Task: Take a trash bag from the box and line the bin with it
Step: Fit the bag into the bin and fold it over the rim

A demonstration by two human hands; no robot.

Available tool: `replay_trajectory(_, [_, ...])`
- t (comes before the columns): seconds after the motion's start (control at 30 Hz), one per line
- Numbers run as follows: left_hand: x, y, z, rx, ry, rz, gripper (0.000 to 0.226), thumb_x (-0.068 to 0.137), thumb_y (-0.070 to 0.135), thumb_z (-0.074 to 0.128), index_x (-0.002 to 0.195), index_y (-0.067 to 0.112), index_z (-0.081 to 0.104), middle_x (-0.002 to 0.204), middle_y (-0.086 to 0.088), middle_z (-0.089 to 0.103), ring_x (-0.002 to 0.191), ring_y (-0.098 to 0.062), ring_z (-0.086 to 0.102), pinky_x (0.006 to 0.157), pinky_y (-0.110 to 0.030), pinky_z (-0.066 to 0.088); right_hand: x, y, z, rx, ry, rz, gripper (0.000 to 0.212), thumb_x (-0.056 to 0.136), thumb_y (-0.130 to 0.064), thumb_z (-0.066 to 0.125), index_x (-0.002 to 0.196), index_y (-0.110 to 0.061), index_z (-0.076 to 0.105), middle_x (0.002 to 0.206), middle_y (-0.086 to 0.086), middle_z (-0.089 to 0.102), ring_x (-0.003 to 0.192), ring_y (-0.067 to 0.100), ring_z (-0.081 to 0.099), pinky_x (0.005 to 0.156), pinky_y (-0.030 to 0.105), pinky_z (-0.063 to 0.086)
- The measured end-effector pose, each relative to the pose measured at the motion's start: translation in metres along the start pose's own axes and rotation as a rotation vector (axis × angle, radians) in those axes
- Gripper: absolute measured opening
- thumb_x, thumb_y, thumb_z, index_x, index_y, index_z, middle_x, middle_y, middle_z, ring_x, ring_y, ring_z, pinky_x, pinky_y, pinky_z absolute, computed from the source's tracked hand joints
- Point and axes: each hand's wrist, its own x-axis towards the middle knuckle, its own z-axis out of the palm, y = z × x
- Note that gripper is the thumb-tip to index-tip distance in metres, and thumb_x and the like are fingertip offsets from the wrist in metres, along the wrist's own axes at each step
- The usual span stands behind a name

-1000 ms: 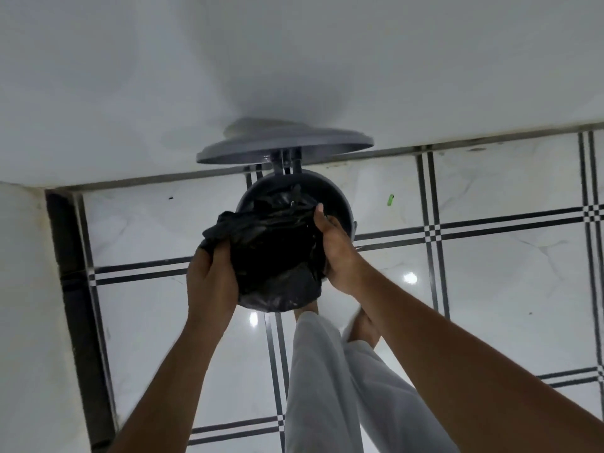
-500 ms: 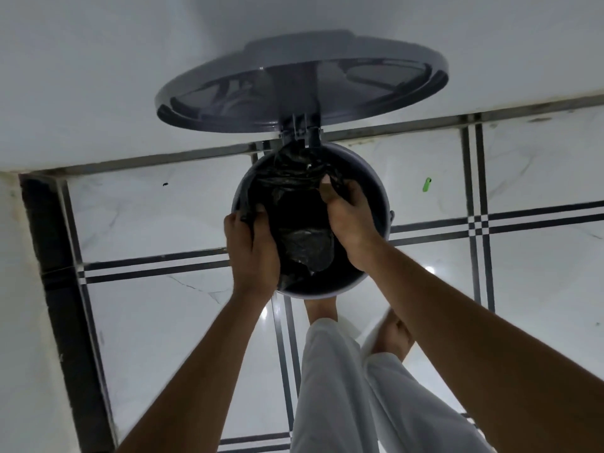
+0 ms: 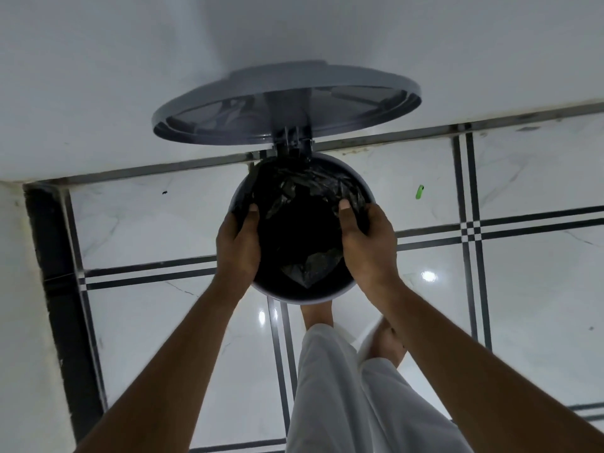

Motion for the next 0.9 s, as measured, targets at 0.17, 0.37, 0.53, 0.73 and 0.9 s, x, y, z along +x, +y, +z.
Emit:
replay_trajectory(0.17, [-0.024, -0.020, -0.042, 0.084, 0.220, 0.065, 0.018, 0.106, 0.035, 0.062, 0.120, 0.024, 0.058, 0.117, -0.003, 0.066, 0.101, -0.017, 0.067, 0.079, -0.037, 0.055, 0.005, 0.008, -0.020, 0.070, 0.068, 0.124, 0.036, 0.111, -0.041, 0.063, 0.086, -0.015, 0.064, 0.077, -0.005, 0.066, 0.077, 0.016, 0.065, 0.072, 0.030, 0.050])
replay_trajectory(0.37, [-0.032, -0.021, -0.080, -0.142, -0.071, -0.426, 0.024, 0.101, 0.041, 0.066, 0.111, 0.025, 0.081, 0.107, -0.001, 0.084, 0.099, -0.026, 0.076, 0.093, -0.043, 0.060, 0.010, 0.006, -0.043, 0.217, -0.191, 0.544, 0.039, 0.107, -0.052, 0.066, 0.126, -0.018, 0.075, 0.116, 0.004, 0.082, 0.111, 0.029, 0.077, 0.097, 0.050, 0.066])
replay_trajectory(0.53, [-0.042, -0.023, -0.078, -0.570, -0.221, -0.542, 0.031, 0.107, 0.025, 0.059, 0.131, 0.017, 0.076, 0.137, -0.010, 0.076, 0.118, -0.032, 0.076, 0.100, -0.048, 0.063, 0.000, 0.020, -0.060, 0.366, -0.281, 0.724, 0.037, 0.104, -0.041, 0.065, 0.135, -0.020, 0.071, 0.124, 0.007, 0.081, 0.114, 0.031, 0.077, 0.085, 0.043, 0.064])
replay_trajectory(0.73, [-0.050, -0.048, -0.068, -0.535, -0.121, -0.500, 0.035, 0.100, 0.012, 0.053, 0.123, 0.000, 0.076, 0.130, -0.019, 0.077, 0.121, -0.040, 0.073, 0.111, -0.055, 0.055, -0.004, 0.044, -0.067, 0.114, -0.090, 0.490, 0.022, 0.099, -0.026, 0.059, 0.088, -0.026, 0.078, 0.097, 0.004, 0.080, 0.099, 0.030, 0.071, 0.087, 0.040, 0.051])
replay_trajectory(0.9, [-0.047, -0.065, -0.061, -0.107, -0.001, -0.553, 0.013, 0.069, 0.009, 0.055, 0.074, 0.011, 0.068, 0.066, -0.004, 0.058, 0.060, -0.026, 0.047, 0.050, -0.025, 0.034, 0.001, 0.082, -0.064, -0.291, -0.033, 0.086, 0.030, 0.106, -0.029, 0.048, 0.100, -0.019, 0.075, 0.101, 0.004, 0.071, 0.101, 0.029, 0.064, 0.083, 0.037, 0.050])
